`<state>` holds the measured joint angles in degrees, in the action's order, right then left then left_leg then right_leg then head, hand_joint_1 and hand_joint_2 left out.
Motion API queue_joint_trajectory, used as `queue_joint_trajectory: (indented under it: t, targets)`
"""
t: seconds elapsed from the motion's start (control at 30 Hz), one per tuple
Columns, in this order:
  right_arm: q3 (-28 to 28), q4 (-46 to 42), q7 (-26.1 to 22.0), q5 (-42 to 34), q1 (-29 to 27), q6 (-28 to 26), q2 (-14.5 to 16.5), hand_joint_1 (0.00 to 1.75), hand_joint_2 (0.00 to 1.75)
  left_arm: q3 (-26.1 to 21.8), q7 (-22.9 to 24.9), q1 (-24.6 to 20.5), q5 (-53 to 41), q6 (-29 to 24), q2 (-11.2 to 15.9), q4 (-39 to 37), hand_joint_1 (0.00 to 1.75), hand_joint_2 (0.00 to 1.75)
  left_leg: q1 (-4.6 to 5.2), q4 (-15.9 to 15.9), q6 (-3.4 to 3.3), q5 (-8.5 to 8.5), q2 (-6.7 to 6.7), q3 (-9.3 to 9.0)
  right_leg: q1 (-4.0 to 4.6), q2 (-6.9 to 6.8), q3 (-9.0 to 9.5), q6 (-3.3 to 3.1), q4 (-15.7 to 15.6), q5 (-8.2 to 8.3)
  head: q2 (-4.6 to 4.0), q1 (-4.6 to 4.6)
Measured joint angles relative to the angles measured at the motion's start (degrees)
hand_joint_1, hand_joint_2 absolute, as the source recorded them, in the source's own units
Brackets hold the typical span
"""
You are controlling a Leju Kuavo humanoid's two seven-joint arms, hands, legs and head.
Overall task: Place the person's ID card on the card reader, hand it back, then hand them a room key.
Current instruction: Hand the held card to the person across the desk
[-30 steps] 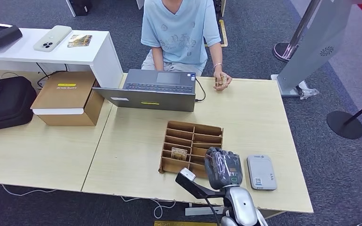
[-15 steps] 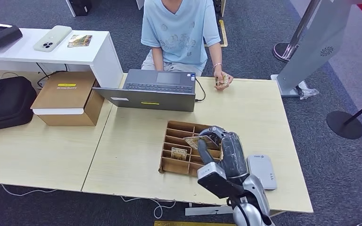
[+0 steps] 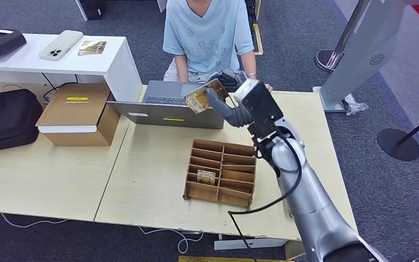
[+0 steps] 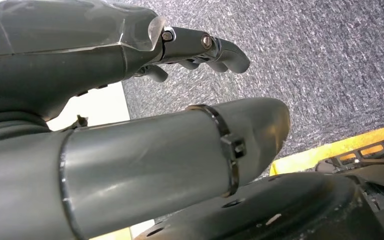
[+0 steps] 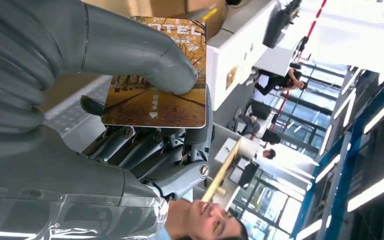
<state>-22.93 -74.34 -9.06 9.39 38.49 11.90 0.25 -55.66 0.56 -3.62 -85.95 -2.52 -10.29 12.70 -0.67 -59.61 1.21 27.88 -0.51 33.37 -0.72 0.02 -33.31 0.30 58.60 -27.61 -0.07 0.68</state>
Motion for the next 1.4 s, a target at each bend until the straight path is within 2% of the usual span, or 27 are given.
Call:
queue_joint_trajectory:
  t: [0.23,0.37,0.47,0.6,0.77,1.4]
  targets:
    - [0.1,22.5,7.1,-6.0,19.0,-2.2,4.5,1.75,1.75,0.3,0.6,-0.5,-0.6,0.0,0.1,0.0,0.00,0.00,-0.02,0.0,-0.01,-0.05,-0.04,0.01,0.00,-0.03,-0.02,-0.01,0.0,0.01,0.00,0.00]
    - [0.2,33.5,10.7,-5.0,25.9,-5.7,6.4,1.75,1.75,0.7,1.0,-0.6,-0.6,0.1,0.2,0.0,0.00,0.00,-0.01,0.0,-0.01,-0.05,-0.07,0.02,0.01,-0.05,-0.02,-0.01,0.0,0.01,0.00,0.00]
    - [0.2,39.6,13.2,-3.7,28.8,-7.7,6.9,1.75,1.75,0.9,1.5,-0.7,-0.6,0.1,0.2,0.0,0.00,0.00,0.00,0.0,-0.01,-0.04,-0.10,0.04,0.01,-0.07,-0.02,-0.01,0.0,0.01,0.00,0.00]
    - [0.2,45.8,14.8,-3.1,30.7,-9.2,7.0,1.75,1.75,1.1,1.6,-0.7,-0.4,0.1,0.3,0.0,0.00,0.00,0.01,0.0,-0.01,-0.04,-0.10,0.04,0.00,-0.07,-0.03,0.00,0.0,0.02,0.00,-0.01]
    - [0.5,49.5,15.3,-2.6,31.1,-10.3,6.7,1.75,1.75,1.2,1.6,-0.7,-0.4,0.1,0.2,0.0,0.00,0.00,0.01,0.0,-0.01,-0.04,-0.09,0.03,0.00,-0.06,-0.04,0.01,0.0,0.03,0.00,-0.01]
    - [1.0,53.0,15.2,-0.7,31.4,-11.6,5.9,1.75,1.75,1.4,1.6,-0.6,0.2,0.5,0.2,0.0,0.00,0.00,0.00,0.0,-0.01,-0.04,-0.08,0.04,0.01,-0.03,-0.05,0.01,0.0,0.03,0.00,-0.02]
